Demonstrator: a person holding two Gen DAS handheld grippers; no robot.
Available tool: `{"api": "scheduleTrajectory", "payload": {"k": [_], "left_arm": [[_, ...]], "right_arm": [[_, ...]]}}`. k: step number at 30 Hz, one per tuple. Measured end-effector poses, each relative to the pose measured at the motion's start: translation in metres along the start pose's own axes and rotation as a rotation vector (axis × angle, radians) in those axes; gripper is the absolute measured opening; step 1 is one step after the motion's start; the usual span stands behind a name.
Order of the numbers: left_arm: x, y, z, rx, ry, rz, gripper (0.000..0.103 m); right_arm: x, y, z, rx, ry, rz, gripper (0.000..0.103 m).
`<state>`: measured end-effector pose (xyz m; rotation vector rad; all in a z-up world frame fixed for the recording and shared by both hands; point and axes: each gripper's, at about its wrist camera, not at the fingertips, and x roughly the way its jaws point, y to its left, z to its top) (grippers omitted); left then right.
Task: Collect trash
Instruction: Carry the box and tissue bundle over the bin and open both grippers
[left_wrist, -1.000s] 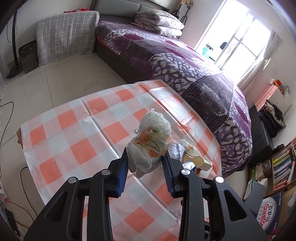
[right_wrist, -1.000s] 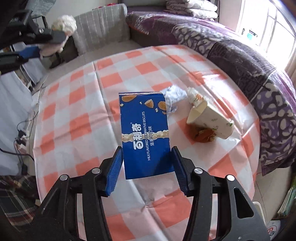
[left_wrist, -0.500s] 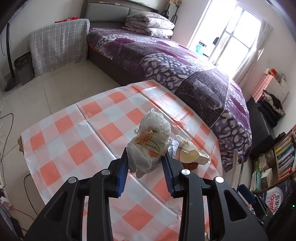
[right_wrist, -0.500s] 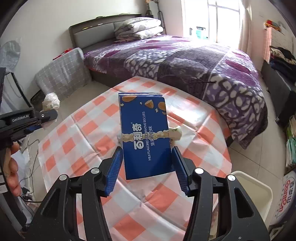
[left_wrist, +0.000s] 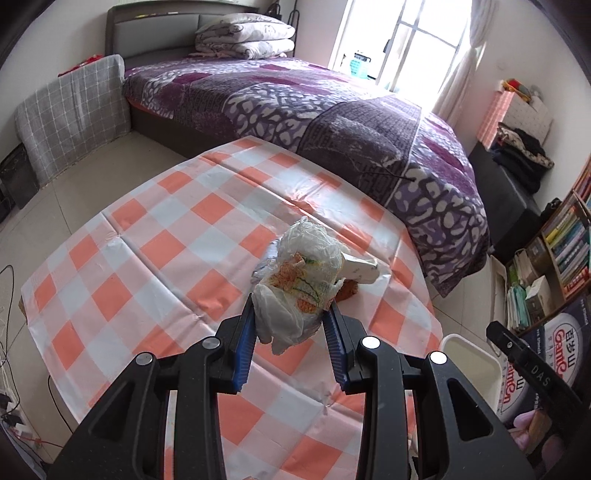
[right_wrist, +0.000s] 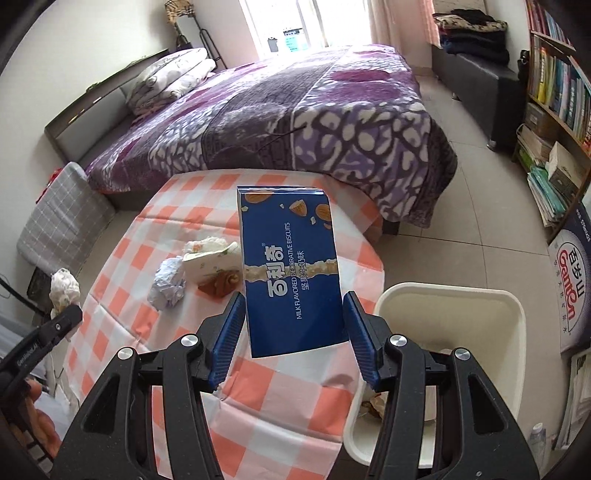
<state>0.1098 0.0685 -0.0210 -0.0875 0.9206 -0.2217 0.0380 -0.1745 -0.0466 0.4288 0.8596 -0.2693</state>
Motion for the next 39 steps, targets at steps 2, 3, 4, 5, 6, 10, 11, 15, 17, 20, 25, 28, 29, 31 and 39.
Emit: {"api": "scheduleTrajectory", "payload": {"k": [2, 3, 4, 5, 6, 10, 11, 15, 17, 20, 25, 28, 29, 31, 39], "left_arm": [[0.002, -0.012, -0.003, 0.027, 0.004, -0.006, 0.035], [0.003, -0.018, -0.005, 0.040, 0.005, -0.009, 0.035], [0.005, -0.024, -0.007, 0.052, 0.006, -0.012, 0.035], [0.006, -0.029, -0.009, 0.062, 0.009, -0.016, 0.035], [0.007, -0.034, -0.010, 0.071, 0.013, -0.020, 0.035], [0.014, -0.054, -0.018, 0.094, 0.040, -0.054, 0.035], [0.016, -0.058, -0.019, 0.098, 0.048, -0.064, 0.035], [0.023, -0.082, -0.028, 0.124, 0.078, -0.110, 0.035], [0.027, -0.094, -0.033, 0.143, 0.090, -0.128, 0.035], [0.032, -0.115, -0.042, 0.180, 0.108, -0.146, 0.035], [0.041, -0.148, -0.061, 0.234, 0.157, -0.198, 0.035], [0.046, -0.167, -0.074, 0.259, 0.198, -0.251, 0.035], [0.048, -0.173, -0.078, 0.268, 0.211, -0.267, 0.035], [0.052, -0.185, -0.087, 0.291, 0.232, -0.293, 0.035], [0.060, -0.214, -0.107, 0.330, 0.301, -0.403, 0.037]], "right_arm": [[-0.004, -0.011, 0.002, 0.019, 0.000, -0.006, 0.052], [-0.007, -0.016, 0.003, 0.029, 0.000, -0.010, 0.052], [-0.009, -0.021, 0.004, 0.035, -0.001, -0.015, 0.052], [-0.011, -0.026, 0.004, 0.038, -0.002, -0.020, 0.052], [-0.014, -0.032, 0.005, 0.043, -0.002, -0.027, 0.052], [-0.022, -0.053, 0.007, 0.071, -0.002, -0.043, 0.053], [-0.025, -0.059, 0.007, 0.081, -0.001, -0.047, 0.053], [-0.032, -0.080, 0.007, 0.113, 0.002, -0.063, 0.052], [-0.035, -0.089, 0.006, 0.130, 0.004, -0.070, 0.052], [-0.043, -0.104, 0.005, 0.162, -0.016, -0.073, 0.058], [-0.054, -0.133, 0.005, 0.255, -0.047, -0.080, 0.074], [-0.058, -0.151, 0.007, 0.320, -0.068, -0.099, 0.084], [-0.059, -0.158, 0.008, 0.347, -0.075, -0.109, 0.086], [-0.060, -0.169, 0.009, 0.387, -0.082, -0.121, 0.088], [-0.067, -0.211, 0.007, 0.558, -0.119, -0.162, 0.096]]}}
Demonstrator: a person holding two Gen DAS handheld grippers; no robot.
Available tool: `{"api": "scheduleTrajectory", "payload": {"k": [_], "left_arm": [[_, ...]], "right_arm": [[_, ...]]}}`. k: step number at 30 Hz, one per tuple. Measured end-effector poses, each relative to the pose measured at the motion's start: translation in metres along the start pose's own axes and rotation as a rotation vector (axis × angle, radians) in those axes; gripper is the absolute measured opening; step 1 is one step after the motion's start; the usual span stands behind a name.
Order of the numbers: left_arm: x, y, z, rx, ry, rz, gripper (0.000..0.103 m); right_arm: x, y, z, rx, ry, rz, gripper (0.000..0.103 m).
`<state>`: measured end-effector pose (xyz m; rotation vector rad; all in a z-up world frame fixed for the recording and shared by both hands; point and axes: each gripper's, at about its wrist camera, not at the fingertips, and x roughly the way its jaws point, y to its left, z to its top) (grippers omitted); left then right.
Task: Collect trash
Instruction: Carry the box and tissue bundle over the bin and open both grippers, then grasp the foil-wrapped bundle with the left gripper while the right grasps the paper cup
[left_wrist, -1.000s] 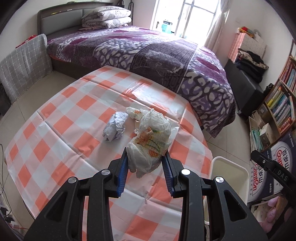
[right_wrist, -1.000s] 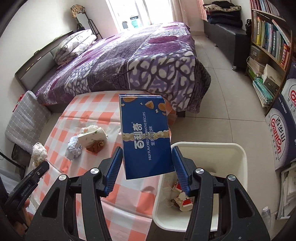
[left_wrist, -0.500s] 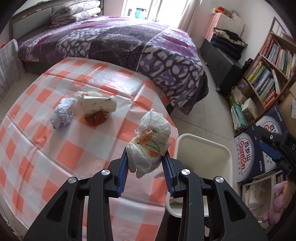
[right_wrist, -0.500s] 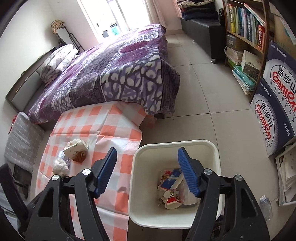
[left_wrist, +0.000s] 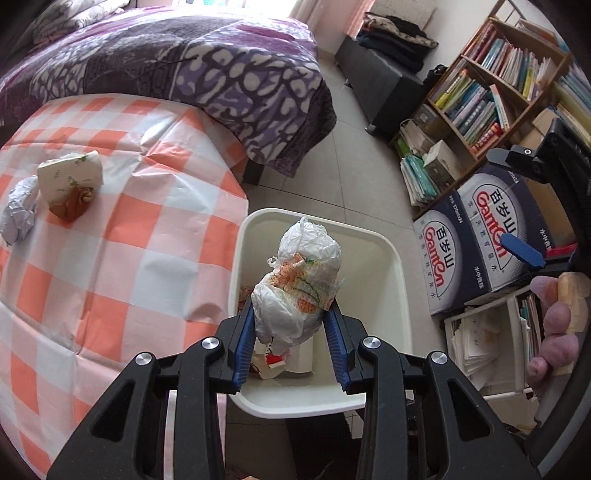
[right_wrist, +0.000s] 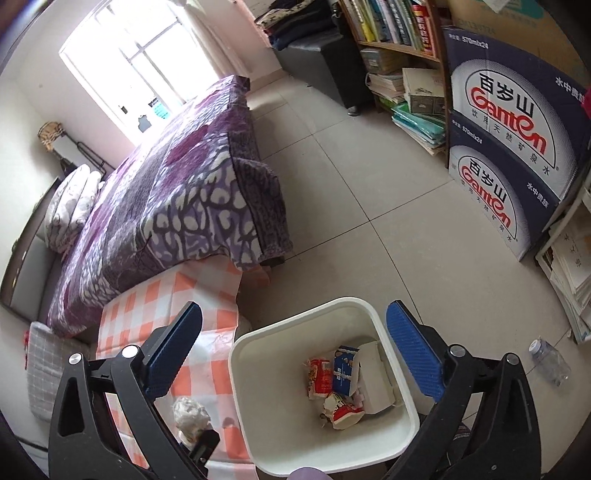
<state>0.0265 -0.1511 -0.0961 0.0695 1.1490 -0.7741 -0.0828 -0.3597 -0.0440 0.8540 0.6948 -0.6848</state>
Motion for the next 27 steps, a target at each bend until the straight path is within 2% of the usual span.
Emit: {"api": "scheduleTrajectory", "payload": {"k": [4, 5, 6, 8, 14, 17, 22, 27], "left_arm": [[0.009, -0.008, -0.002, -0.008, 0.032, -0.079, 0.039], [0.010, -0.011, -0.004, -0.005, 0.041, -0.097, 0.042], [0.012, -0.013, -0.005, 0.001, 0.050, -0.109, 0.049], [0.014, -0.016, -0.007, 0.017, 0.058, -0.103, 0.055], [0.016, -0.005, -0.007, 0.006, 0.066, -0.050, 0.058], [0.011, 0.010, -0.003, -0.006, 0.046, 0.016, 0.059], [-0.001, 0.045, 0.009, -0.019, 0.009, 0.179, 0.065], [-0.011, 0.093, 0.025, -0.004, -0.005, 0.413, 0.068]], "right_arm": [[0.006, -0.010, 0.004, 0.058, 0.023, -0.005, 0.096], [0.007, -0.012, 0.005, 0.075, 0.031, 0.002, 0.096], [0.008, -0.013, 0.005, 0.085, 0.035, 0.005, 0.096], [0.010, -0.012, 0.004, 0.097, 0.039, 0.004, 0.096], [0.015, -0.001, 0.000, 0.091, 0.053, 0.018, 0.096], [0.021, 0.010, -0.007, 0.064, 0.073, 0.012, 0.096], [0.028, 0.031, -0.018, 0.003, 0.102, 0.008, 0.096], [0.040, 0.052, -0.030, -0.051, 0.143, 0.001, 0.096]]}}
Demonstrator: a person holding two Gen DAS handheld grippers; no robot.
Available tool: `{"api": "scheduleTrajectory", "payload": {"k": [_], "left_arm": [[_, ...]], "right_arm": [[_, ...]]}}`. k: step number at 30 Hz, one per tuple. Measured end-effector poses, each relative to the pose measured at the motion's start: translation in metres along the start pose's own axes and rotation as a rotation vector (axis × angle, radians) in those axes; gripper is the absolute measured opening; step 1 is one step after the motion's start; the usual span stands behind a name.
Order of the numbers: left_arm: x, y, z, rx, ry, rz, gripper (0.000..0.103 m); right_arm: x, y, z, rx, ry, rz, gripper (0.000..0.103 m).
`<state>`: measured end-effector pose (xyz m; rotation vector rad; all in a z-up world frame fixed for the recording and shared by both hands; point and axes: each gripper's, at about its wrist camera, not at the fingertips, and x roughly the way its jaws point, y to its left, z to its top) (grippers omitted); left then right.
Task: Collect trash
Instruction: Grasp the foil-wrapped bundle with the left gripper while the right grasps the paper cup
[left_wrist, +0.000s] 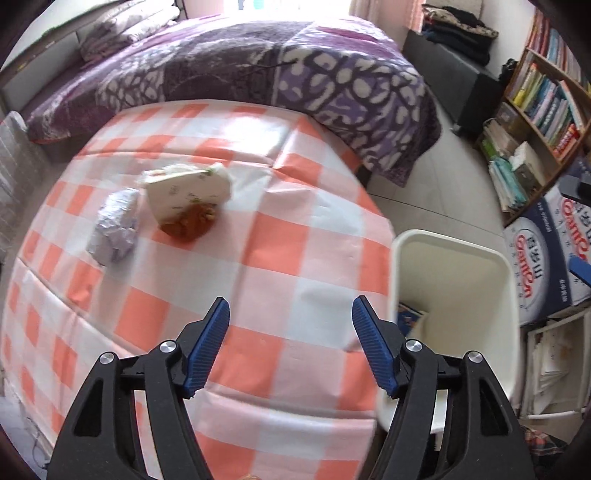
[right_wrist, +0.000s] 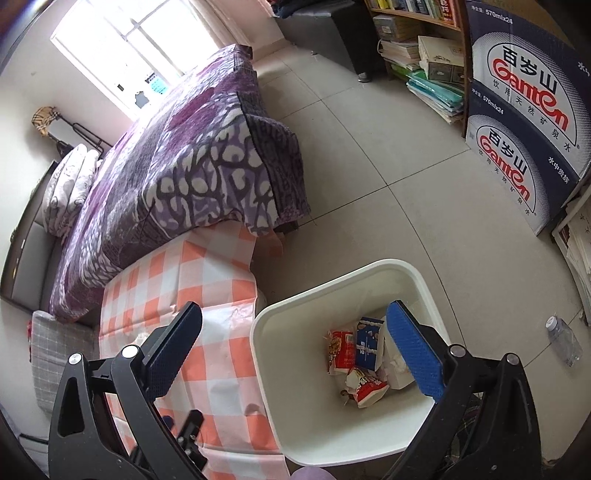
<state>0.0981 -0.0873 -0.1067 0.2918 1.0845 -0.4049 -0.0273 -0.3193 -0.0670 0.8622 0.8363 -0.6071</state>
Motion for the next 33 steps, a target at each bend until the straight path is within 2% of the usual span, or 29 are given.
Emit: {"api": "scheduleTrajectory", "payload": {"k": [5, 9, 15, 20, 23, 24, 27, 30, 33], "left_arm": [[0.023, 0.056, 0.015, 0.016, 0.044, 0.189, 0.068], [0.042, 0.106, 0.024, -0.053, 0.062, 0.305, 0.068], [0.063, 0.162, 0.039, -0.217, 0.026, 0.271, 0.068], [0.084, 0.172, 0.043, -0.225, 0.008, 0.255, 0.067], [0.090, 0.176, 0.039, -0.240, 0.021, 0.201, 0.044], [0.087, 0.180, 0.038, -0.257, 0.008, 0.183, 0.043], [0.072, 0.193, 0.037, -0.309, -0.024, 0.153, 0.042], [0.053, 0.204, 0.034, -0.358, -0.050, 0.142, 0.042], [0.042, 0.211, 0.032, -0.373, -0.063, 0.133, 0.042]], "right_arm": [[0.017, 0.026, -0.012, -0.058, 0.048, -0.006, 0.096], [0.034, 0.048, -0.023, -0.091, 0.088, -0.016, 0.096], [0.058, 0.080, -0.041, -0.139, 0.136, -0.030, 0.096], [0.074, 0.104, -0.060, -0.213, 0.166, -0.041, 0.096], [0.082, 0.114, -0.069, -0.240, 0.181, -0.028, 0.096], [0.083, 0.116, -0.071, -0.239, 0.190, -0.015, 0.096], [0.091, 0.122, -0.078, -0.234, 0.216, 0.020, 0.096], [0.105, 0.131, -0.087, -0.201, 0.282, 0.031, 0.096], [0.122, 0.146, -0.094, -0.068, 0.340, 0.106, 0.095]]}}
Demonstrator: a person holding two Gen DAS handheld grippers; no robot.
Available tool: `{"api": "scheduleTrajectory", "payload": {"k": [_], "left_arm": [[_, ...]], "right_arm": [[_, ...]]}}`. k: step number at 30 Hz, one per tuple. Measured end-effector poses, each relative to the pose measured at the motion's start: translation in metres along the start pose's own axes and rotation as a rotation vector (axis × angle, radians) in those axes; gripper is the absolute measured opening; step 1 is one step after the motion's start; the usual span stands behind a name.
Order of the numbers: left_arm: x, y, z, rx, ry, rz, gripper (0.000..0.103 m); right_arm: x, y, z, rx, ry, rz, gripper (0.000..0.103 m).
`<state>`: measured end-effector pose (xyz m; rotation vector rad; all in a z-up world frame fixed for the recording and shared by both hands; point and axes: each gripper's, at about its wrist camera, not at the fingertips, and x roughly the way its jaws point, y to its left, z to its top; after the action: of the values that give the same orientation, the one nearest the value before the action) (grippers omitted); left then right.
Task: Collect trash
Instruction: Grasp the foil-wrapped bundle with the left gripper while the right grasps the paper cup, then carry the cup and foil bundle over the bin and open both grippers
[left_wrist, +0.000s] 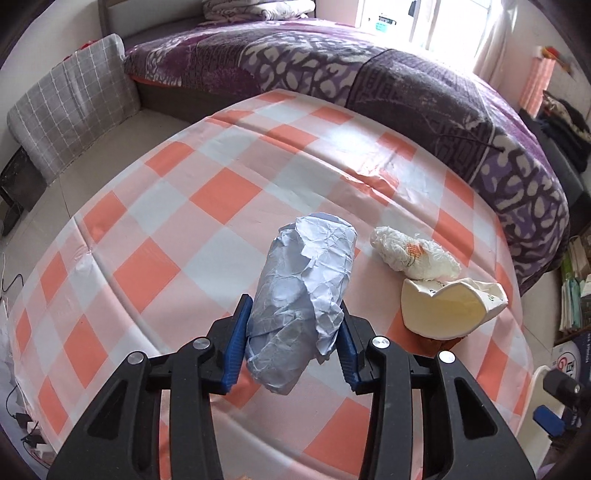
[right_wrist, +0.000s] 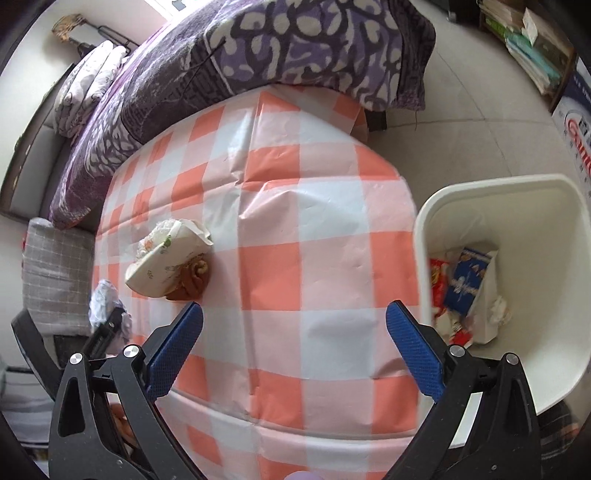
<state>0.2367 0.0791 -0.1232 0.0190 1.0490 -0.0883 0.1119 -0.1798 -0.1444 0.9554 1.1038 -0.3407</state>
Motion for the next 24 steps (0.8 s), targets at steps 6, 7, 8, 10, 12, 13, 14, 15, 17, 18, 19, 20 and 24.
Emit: {"api": "scheduleTrajectory", "payload": {"k": [6, 7, 8, 10, 12, 13, 14, 15, 17, 18, 19, 20, 24], "left_arm": [[-0.011, 0.026, 0.005, -0.084, -0.006, -0.011, 0.043], [-0.011, 0.030, 0.006, -0.096, -0.007, -0.012, 0.043], [-0.012, 0.033, 0.006, -0.102, -0.009, -0.011, 0.043], [-0.014, 0.037, 0.006, -0.109, -0.010, -0.006, 0.043], [-0.014, 0.040, 0.006, -0.119, -0.006, -0.006, 0.043], [-0.015, 0.042, 0.005, -0.124, -0.005, -0.007, 0.043], [-0.017, 0.043, 0.005, -0.128, -0.005, -0.007, 0.043], [-0.019, 0.045, 0.005, -0.130, -0.008, -0.006, 0.043], [-0.025, 0.047, 0.004, -0.131, -0.019, -0.001, 0.043], [-0.029, 0.049, 0.004, -0.134, -0.026, 0.002, 0.043], [-0.033, 0.051, 0.002, -0.140, -0.031, 0.002, 0.043], [-0.038, 0.053, 0.000, -0.151, -0.034, -0.001, 0.043], [-0.057, 0.059, -0.012, -0.196, -0.043, -0.014, 0.043]], "right_arm": [[0.045, 0.037, 0.001, 0.222, 0.068, 0.106, 0.090], [0.050, 0.044, 0.002, 0.232, 0.062, 0.110, 0.089], [0.055, 0.051, 0.002, 0.239, 0.055, 0.118, 0.089], [0.064, 0.060, 0.003, 0.232, 0.059, 0.118, 0.088], [0.073, 0.066, 0.004, 0.225, 0.081, 0.117, 0.074], [0.077, 0.067, 0.004, 0.222, 0.092, 0.126, 0.067], [0.079, 0.070, 0.005, 0.204, 0.099, 0.123, 0.047], [0.078, 0.071, 0.005, 0.177, 0.097, 0.126, 0.028], [0.070, 0.072, 0.005, 0.132, 0.074, 0.144, 0.019], [0.065, 0.072, 0.004, 0.110, 0.057, 0.140, 0.018], [0.059, 0.073, 0.002, 0.074, 0.042, 0.141, 0.017], [0.051, 0.074, 0.000, 0.037, 0.032, 0.144, 0.017], [0.022, 0.074, -0.012, -0.079, 0.019, 0.161, 0.017]]}}
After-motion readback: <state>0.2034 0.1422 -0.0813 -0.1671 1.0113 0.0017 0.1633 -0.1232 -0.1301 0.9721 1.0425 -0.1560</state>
